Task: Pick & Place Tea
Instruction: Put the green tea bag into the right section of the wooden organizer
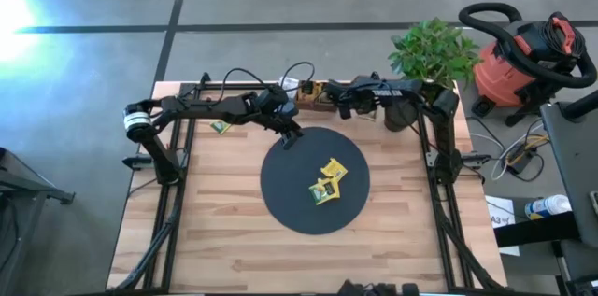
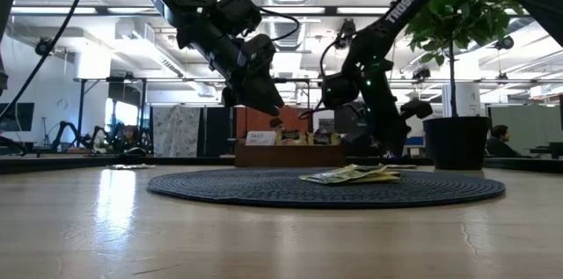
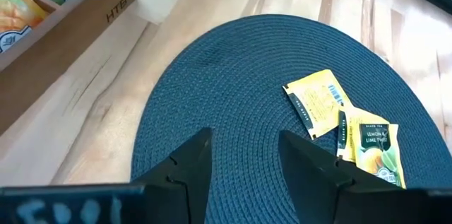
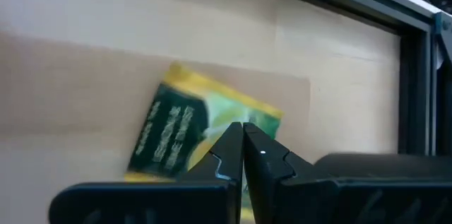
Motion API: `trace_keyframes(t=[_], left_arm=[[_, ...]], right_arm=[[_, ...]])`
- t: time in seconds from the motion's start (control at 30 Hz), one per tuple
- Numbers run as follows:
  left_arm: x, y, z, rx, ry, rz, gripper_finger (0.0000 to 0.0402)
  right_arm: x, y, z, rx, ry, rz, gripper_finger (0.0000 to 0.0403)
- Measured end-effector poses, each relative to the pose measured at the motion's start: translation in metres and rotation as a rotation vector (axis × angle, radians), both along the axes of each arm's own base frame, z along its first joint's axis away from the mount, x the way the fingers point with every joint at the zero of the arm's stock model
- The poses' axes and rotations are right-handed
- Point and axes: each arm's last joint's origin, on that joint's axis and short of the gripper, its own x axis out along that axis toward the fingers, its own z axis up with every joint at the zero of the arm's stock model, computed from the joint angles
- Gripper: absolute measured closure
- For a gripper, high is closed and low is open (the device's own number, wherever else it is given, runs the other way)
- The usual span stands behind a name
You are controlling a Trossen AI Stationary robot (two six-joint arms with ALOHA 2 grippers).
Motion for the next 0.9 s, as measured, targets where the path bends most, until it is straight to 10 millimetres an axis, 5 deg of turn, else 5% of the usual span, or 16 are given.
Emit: trace_keyframes(t=[0.3,0.9], left_arm=[[0.000,0.000,0.000,0.007,0.002,0.008,0.0243],[0.000,0.001,0.000,0.017,0.007,0.022,0.0243]], right_arm=[[-0.005,-0.009,-0.003,0.088,-0.050,0.030,0.0394],[0.008,0.016,0.000,0.100,-0.024,0.072,0.0394]])
